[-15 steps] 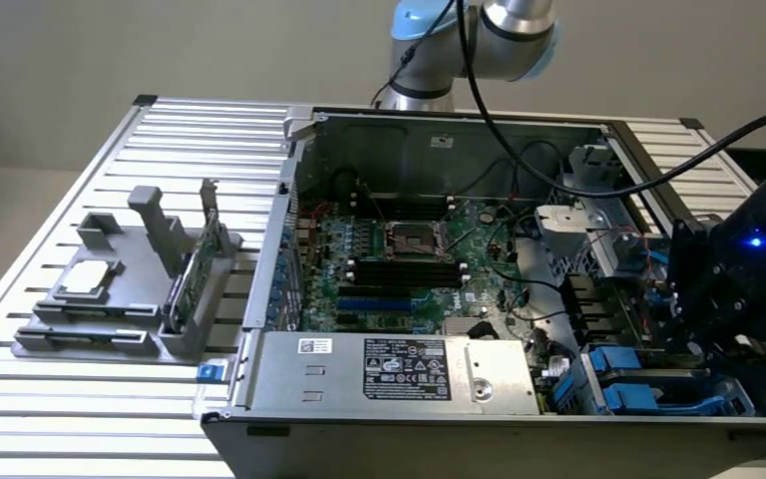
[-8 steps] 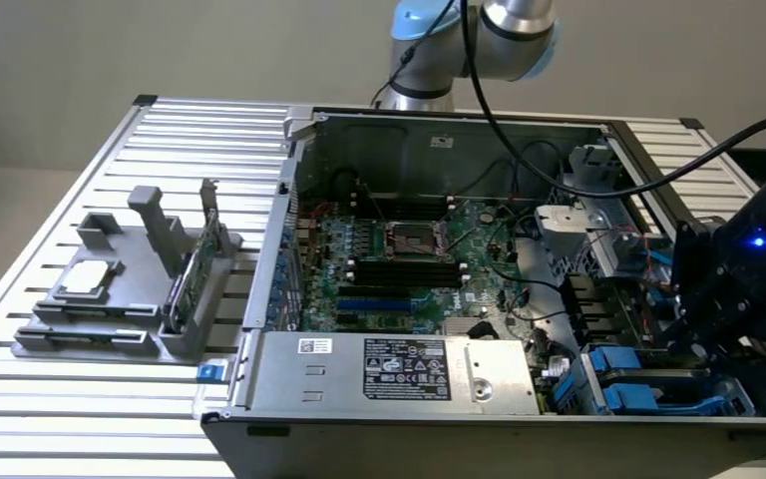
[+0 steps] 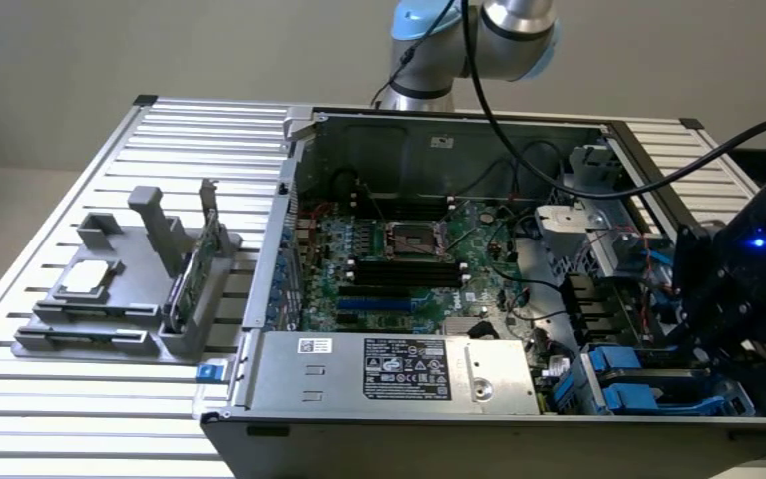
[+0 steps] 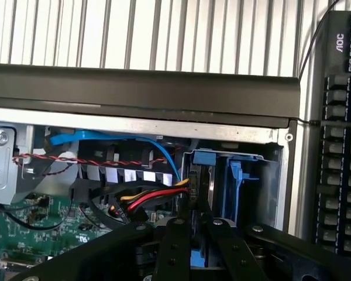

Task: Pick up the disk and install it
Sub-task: 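Insert the first disk wire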

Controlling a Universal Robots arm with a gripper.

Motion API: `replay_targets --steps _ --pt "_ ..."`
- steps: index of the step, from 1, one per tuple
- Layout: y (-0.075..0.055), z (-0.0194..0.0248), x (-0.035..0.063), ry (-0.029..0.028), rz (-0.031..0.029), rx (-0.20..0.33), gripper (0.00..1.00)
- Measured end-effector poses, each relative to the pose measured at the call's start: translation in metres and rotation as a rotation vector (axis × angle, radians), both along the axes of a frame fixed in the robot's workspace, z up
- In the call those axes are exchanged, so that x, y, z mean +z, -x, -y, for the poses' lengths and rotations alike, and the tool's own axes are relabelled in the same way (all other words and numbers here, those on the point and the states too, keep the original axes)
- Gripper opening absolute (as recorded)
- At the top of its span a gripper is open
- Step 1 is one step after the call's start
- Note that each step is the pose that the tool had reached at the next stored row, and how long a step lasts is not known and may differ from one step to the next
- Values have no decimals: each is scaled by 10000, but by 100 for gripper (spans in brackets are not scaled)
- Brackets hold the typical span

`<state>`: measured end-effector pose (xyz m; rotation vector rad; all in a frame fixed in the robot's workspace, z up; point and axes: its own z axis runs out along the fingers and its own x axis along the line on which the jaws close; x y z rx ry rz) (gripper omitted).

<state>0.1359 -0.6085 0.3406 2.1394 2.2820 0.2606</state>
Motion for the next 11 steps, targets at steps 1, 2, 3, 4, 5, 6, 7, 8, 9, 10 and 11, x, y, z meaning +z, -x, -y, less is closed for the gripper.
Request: replay_targets --steps 1,2,3,4,5,6,7,8,9,10,11 --pt "0 -1 0 12 0 -10 16" --pt "0 -2 0 18 -1 -15 16" --pt "1 -2 -2 26 -16 -22 16" --pt "0 -3 -4 45 -69 -26 16" --pt "0 -5 -6 73 -138 -33 16" --pt "0 -7 -7 104 -207 -43 16" --pt "0 -10 -10 129 -275 -59 16" --pt "0 -12 -12 144 -313 -83 16" --pt "1 -16 -12 149 -318 -111 16" --pt "1 -22 -12 149 -319 -137 16" --pt "0 -28 -13 147 -320 -164 16"
